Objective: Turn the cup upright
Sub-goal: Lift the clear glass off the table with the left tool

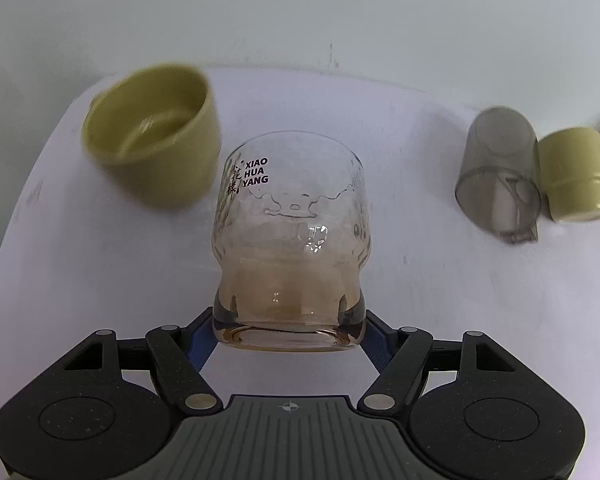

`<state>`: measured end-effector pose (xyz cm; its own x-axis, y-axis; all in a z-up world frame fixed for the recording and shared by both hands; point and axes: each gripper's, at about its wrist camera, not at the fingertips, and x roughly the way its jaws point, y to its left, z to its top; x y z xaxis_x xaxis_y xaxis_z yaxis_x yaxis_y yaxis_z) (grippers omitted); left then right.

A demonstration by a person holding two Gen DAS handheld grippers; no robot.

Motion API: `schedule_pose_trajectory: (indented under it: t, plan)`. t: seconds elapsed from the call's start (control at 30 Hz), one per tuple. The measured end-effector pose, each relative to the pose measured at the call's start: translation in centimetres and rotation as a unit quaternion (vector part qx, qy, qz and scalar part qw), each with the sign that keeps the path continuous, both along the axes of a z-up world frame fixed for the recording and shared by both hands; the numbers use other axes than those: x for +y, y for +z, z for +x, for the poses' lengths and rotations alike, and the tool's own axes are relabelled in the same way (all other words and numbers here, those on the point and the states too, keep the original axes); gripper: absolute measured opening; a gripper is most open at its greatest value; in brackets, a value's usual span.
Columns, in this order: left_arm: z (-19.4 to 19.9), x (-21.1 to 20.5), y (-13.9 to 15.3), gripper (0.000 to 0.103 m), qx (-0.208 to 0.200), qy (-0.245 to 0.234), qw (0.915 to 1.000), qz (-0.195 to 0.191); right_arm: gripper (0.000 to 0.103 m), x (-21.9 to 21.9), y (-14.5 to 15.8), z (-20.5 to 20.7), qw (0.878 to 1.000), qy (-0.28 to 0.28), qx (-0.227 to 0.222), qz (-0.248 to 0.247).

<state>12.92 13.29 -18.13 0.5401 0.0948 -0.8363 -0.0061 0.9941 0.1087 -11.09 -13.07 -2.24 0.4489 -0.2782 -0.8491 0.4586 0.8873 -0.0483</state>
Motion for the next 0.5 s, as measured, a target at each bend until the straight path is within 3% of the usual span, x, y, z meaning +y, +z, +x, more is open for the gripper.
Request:
schedule_pose_trajectory:
  t: [0.23, 0.5]
  plan:
    - [-1.7, 0.4, -0.1, 0.068, -0.007, 0.032, 0.9994, 0.011, 0.103, -0.5, 0.1, 0.6, 0.997, 0.076, -0.004, -0.001]
    - [-0.6, -1.7, -1.0, 0.068, -0.024, 0.054, 0.9981, 0.018, 0.103, -4.2, 0.1, -1.2, 0.996, 0.083, -0.006, -0.012]
